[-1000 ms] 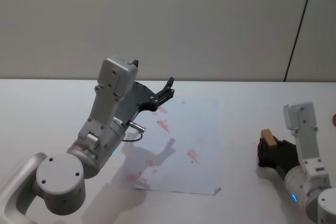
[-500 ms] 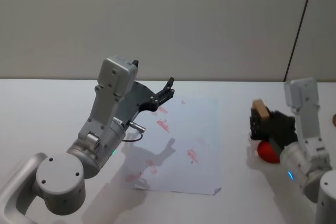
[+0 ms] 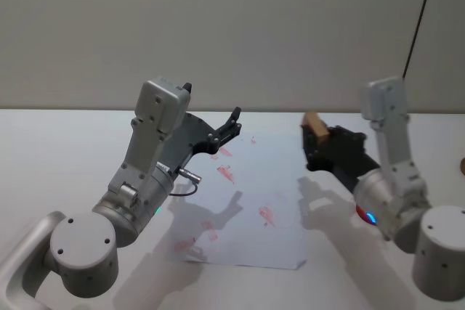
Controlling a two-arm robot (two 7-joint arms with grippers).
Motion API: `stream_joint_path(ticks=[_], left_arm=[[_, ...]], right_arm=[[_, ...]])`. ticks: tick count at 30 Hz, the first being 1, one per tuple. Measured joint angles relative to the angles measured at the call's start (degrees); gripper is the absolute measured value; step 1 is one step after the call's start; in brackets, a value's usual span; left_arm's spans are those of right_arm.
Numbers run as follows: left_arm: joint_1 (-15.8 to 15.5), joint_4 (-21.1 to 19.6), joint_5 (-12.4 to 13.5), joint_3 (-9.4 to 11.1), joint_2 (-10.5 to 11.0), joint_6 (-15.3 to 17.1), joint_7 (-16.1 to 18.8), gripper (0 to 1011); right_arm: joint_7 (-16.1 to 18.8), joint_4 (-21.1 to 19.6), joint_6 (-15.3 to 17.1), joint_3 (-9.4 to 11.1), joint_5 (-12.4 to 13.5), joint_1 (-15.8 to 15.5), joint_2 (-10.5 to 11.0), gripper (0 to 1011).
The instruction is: Use the one hand to pick up the stamp and affix it onto the A4 paper.
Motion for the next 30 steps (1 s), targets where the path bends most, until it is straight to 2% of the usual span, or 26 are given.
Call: stream_joint_path(ticks=[6, 13, 18, 25, 30], left_arm=[[0.0, 0.0, 0.0, 0.0, 0.0, 0.0, 0.0, 1003], [0.0, 0.0, 0.0, 0.0, 0.0, 0.0, 0.0, 1003], [0.0, 0.0, 0.0, 0.0, 0.0, 0.0, 0.0, 1003], [0.0, 0.0, 0.0, 0.0, 0.0, 0.0, 0.0, 1003], [0.0, 0.0, 0.0, 0.0, 0.0, 0.0, 0.0, 1003]], right_arm=[[3.7, 3.4, 1.5, -1.3, -1.8, 2.7, -1.9, 221], [5.9, 8.0, 3.4, -2.6, -5.0, 5.2, -3.6, 221], [6.2, 12.0, 4.5, -3.4, -7.6, 6.7, -4.6, 221], [5.6, 15.9, 5.3, -4.1, -9.8, 8.1, -5.7, 221], [5.1, 17.5, 5.9, -4.4, -10.5, 8.4, -6.1, 221]])
